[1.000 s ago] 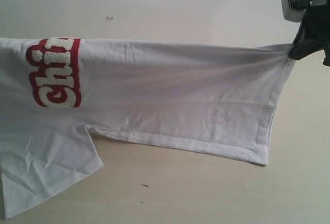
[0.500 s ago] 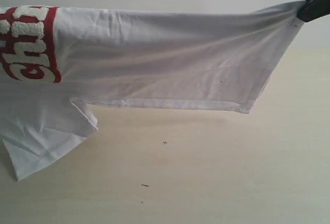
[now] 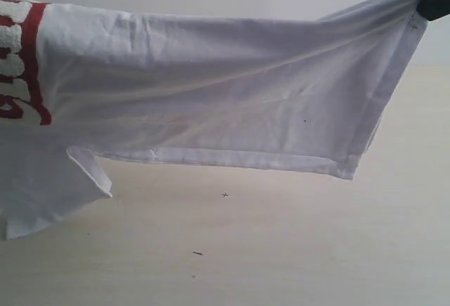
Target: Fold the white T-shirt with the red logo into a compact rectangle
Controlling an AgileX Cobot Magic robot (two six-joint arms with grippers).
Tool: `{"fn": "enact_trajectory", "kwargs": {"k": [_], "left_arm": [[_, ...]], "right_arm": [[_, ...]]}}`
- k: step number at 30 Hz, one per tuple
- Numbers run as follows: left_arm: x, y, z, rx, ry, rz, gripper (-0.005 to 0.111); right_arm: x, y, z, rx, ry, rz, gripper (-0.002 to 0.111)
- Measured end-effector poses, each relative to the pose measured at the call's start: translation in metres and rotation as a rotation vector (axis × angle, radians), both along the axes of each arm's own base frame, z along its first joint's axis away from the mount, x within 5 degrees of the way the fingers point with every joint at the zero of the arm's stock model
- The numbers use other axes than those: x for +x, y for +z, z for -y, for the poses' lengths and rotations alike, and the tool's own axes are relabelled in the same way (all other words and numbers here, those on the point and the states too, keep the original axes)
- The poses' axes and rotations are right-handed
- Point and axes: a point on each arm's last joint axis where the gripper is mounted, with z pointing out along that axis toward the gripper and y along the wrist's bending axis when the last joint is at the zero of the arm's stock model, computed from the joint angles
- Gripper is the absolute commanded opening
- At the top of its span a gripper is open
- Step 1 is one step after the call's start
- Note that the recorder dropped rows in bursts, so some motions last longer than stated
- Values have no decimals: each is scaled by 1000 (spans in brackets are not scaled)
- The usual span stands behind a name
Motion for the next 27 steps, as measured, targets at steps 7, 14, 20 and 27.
{"fn": "enact_trajectory", "kwargs": {"k": [7,14,20,27], "left_arm": [[-4,31,5,-43,14,-6,0],[102,-84,14,-138,-76,-636,0],[161,-137,12,-99,-106,-533,0],[207,-175,13,-79,-138,-321,15]], "right_arm": [[-3,6,-5,156,-149,-45,0],[55,-95,18,89,-325,-399,0],[98,-168,30,2,-286,-369,0],[146,-197,42,-43,-338,14,22]]}}
